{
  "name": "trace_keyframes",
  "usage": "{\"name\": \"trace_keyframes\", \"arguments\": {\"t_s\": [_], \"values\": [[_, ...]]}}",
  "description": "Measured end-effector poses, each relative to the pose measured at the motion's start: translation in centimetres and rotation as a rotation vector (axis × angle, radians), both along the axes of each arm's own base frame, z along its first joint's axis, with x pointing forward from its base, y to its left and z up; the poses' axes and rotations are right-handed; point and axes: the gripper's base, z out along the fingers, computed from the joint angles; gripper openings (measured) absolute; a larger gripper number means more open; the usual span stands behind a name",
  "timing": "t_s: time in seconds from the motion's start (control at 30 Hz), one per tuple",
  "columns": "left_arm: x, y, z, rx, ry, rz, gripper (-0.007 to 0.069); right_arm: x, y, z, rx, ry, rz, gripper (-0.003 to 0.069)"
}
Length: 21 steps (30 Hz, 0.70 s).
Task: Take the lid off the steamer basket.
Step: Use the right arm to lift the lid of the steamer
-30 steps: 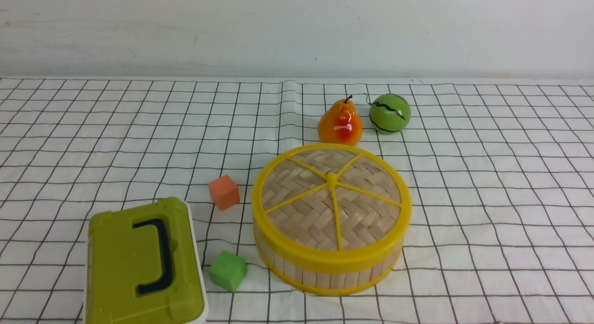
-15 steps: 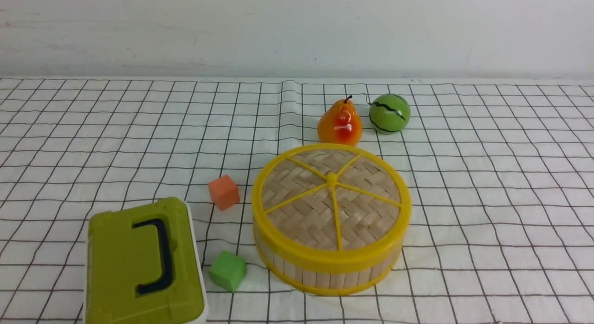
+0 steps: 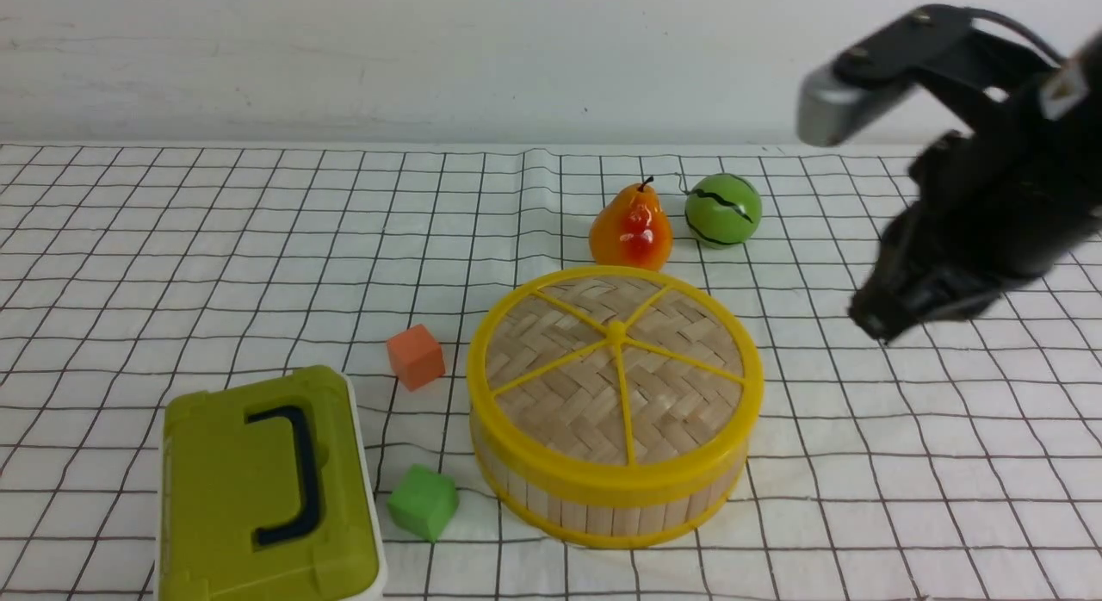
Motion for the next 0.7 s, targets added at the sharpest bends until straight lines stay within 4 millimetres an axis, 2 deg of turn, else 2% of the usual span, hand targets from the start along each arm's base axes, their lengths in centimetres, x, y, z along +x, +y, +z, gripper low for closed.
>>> {"name": "trace_keyframes", "arguments": {"t_s": [0.07, 0.1, 0.13, 0.27, 0.33, 0.37, 0.43, 0.47, 0.57, 0.7], "values": [[0.0, 0.0, 0.0, 0.000, 0.000, 0.000, 0.0239, 1.4, 0.9, -0.3, -0.002, 0.005, 0.004, 0.0019], [0.0, 0.0, 0.0, 0.000, 0.000, 0.000, 0.0239, 3.2, 1.9, -1.3, -0.012, 0.026, 0.009, 0.0045], [0.0, 0.0, 0.0, 0.000, 0.000, 0.000, 0.0239, 3.2, 2.0, -1.1, -0.009, 0.020, 0.010, 0.0045], [0.0, 0.0, 0.0, 0.000, 0.000, 0.000, 0.0239, 7.3, 4.9, -3.5, -0.021, 0.045, 0.031, 0.0180], [0.0, 0.0, 0.0, 0.000, 0.000, 0.000, 0.0239, 8.0, 5.5, -3.9, -0.022, 0.048, 0.035, 0.0218], [0.0, 0.0, 0.0, 0.000, 0.000, 0.000, 0.0239, 8.9, 6.4, -4.7, -0.021, 0.054, 0.041, 0.0287], [0.0, 0.0, 0.0, 0.000, 0.000, 0.000, 0.0239, 9.5, 6.9, -5.1, -0.020, 0.059, 0.039, 0.0321], [0.0, 0.0, 0.0, 0.000, 0.000, 0.000, 0.0239, 10.4, 7.7, -6.1, -0.019, 0.071, 0.036, 0.0372], [0.0, 0.0, 0.0, 0.000, 0.000, 0.000, 0.0239, 11.5, 8.7, -7.2, -0.016, 0.079, 0.041, 0.0410], [0.0, 0.0, 0.0, 0.000, 0.000, 0.000, 0.0239, 12.4, 9.4, -8.6, -0.023, 0.096, 0.044, 0.0415]]}}
